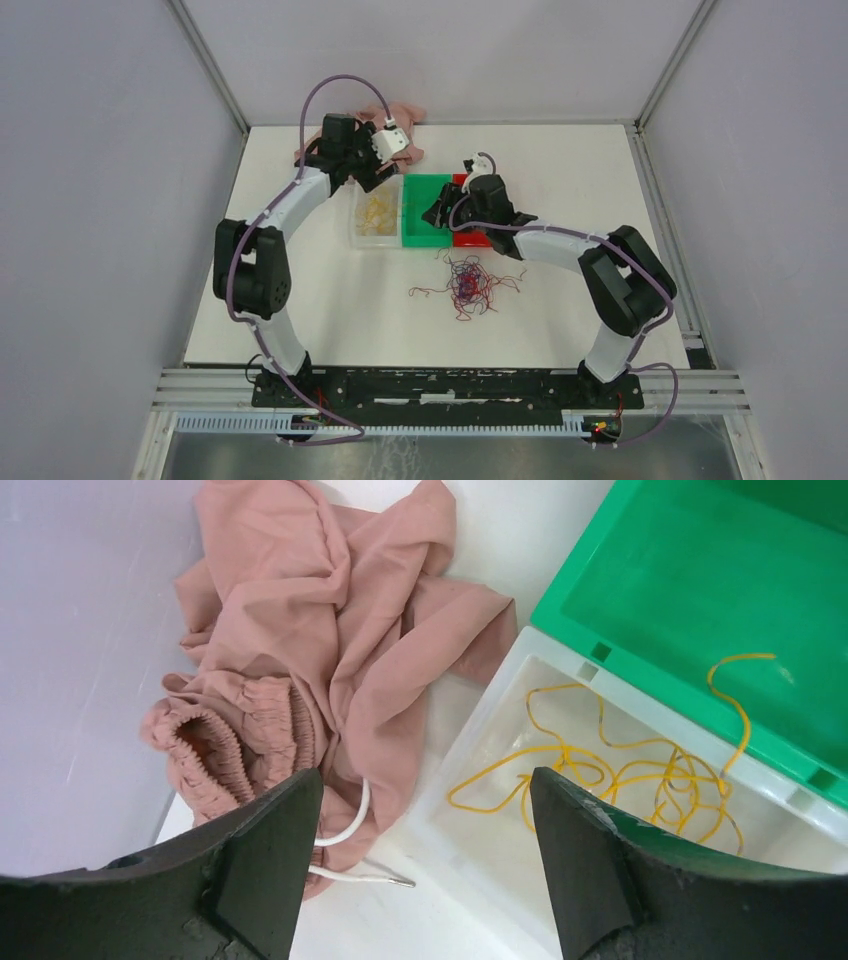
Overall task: Untangle the cables
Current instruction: Place the cable in the bin.
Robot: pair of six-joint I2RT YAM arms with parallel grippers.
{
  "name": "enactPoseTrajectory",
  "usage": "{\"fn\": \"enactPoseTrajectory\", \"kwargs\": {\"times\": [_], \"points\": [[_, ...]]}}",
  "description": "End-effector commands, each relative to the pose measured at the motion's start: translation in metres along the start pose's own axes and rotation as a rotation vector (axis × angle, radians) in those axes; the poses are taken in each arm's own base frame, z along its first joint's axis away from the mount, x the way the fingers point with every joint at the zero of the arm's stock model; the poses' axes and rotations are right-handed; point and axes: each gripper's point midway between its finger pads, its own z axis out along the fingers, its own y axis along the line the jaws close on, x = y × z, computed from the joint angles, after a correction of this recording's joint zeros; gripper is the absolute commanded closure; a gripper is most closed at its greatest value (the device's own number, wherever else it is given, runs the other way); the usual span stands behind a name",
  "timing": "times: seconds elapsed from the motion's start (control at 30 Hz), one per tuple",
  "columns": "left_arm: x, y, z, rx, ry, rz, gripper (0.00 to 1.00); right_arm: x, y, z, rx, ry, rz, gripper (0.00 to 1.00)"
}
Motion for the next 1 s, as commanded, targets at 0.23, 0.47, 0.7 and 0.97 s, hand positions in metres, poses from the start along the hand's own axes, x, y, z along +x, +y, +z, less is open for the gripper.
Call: {"fn": "enactPoseTrajectory", "kwargs": {"times": [0.23, 0.47, 0.7, 0.97], "points": [[-0.020, 0.030, -0.049, -0.007, -0.040, -0.053, 0.09, -0.033, 0.025, 0.055, -0.088, -0.053, -0.003, 0.36], [-0.024, 0.048, -0.083, -0.038, -0.009, -0.145, 0.01, -0.028, 0.022, 0.083, -0.091, -0.027, 0.029, 0.37], [-0.026, 0.048, -0.115, -0.045, -0.074, -0.238, 0.00, -0.022, 0.029, 0.096, -0.121, -0.022, 0.067, 0.40], [-0.020, 0.044, -0.129, -0.052, -0.099, -0.253, 0.00, -0.032, 0.042, 0.099, -0.136, -0.075, 0.066, 0.47]]}}
